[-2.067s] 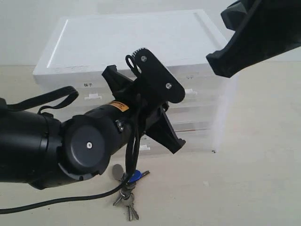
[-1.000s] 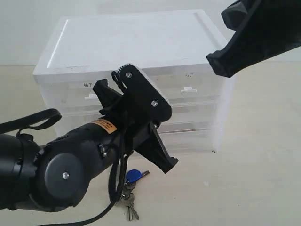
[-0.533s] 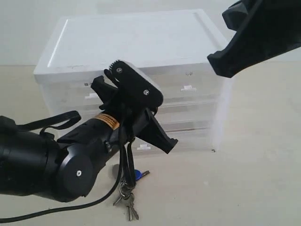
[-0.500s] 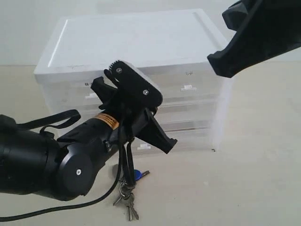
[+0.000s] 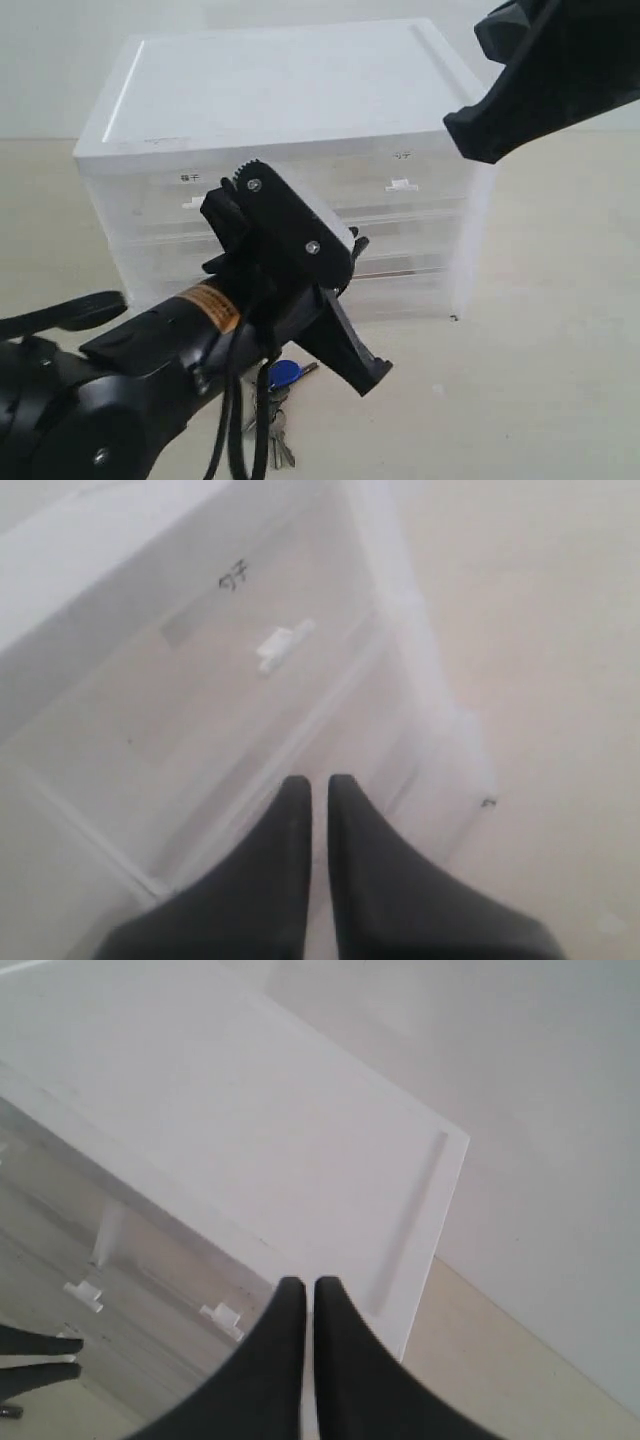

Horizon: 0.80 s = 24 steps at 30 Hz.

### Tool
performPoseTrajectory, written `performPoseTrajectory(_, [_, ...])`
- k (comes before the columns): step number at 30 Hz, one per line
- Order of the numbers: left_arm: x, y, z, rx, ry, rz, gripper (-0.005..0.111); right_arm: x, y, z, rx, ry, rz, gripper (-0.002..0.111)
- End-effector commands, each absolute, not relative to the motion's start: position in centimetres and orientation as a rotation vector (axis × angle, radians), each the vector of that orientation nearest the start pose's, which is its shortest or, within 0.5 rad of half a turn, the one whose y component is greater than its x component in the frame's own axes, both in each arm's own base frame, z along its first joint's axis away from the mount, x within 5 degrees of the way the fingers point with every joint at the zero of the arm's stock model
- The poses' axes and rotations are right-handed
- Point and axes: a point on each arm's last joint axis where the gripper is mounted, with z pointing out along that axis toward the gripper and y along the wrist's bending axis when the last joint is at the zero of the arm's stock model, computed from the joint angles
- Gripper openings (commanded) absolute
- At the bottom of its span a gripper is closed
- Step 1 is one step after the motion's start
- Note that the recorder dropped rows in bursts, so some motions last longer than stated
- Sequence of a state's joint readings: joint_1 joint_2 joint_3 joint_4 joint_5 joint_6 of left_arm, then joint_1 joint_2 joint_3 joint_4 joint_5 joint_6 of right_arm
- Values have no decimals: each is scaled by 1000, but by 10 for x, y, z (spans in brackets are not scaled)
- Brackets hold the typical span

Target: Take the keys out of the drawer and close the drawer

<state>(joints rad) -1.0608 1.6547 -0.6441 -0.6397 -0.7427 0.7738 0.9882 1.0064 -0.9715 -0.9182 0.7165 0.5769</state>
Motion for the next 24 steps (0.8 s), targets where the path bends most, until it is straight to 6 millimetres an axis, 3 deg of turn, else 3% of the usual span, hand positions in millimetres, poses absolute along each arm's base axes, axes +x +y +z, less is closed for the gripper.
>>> performPoseTrajectory(1, [159, -237, 218, 876, 1512, -227, 5, 141, 125, 396, -742, 1734, -15, 0])
performPoseTrajectory(3, [147, -224, 233, 846, 1474, -266, 5, 131, 111, 407, -700, 1699, 18, 0])
performPoseTrajectory(6, [125, -183, 274, 732, 1372, -368, 5, 102, 67, 430, -580, 1592, 113, 0])
performPoseTrajectory(9, [107, -153, 301, 661, 1317, -487, 5, 78, 32, 431, -513, 1505, 174, 0])
performPoseTrajectory(13, [73, -102, 335, 615, 1195, -669, 5, 43, -19, 411, -422, 1374, 246, 0])
performPoseTrajectory(17, [39, -57, 348, 629, 1069, -807, 5, 12, -71, 383, -281, 1279, 308, 0])
performPoseTrajectory(20, [17, -29, 346, 673, 987, -885, 5, 18, -82, 368, -229, 1450, 173, 0])
performPoseTrajectory(22, [2, -10, 342, 694, 925, -923, 5, 20, -78, 365, -242, 1461, 173, 0])
performPoseTrajectory(24, [-1, -11, 338, 760, 935, -923, 5, 19, -77, 365, -249, 1460, 197, 0])
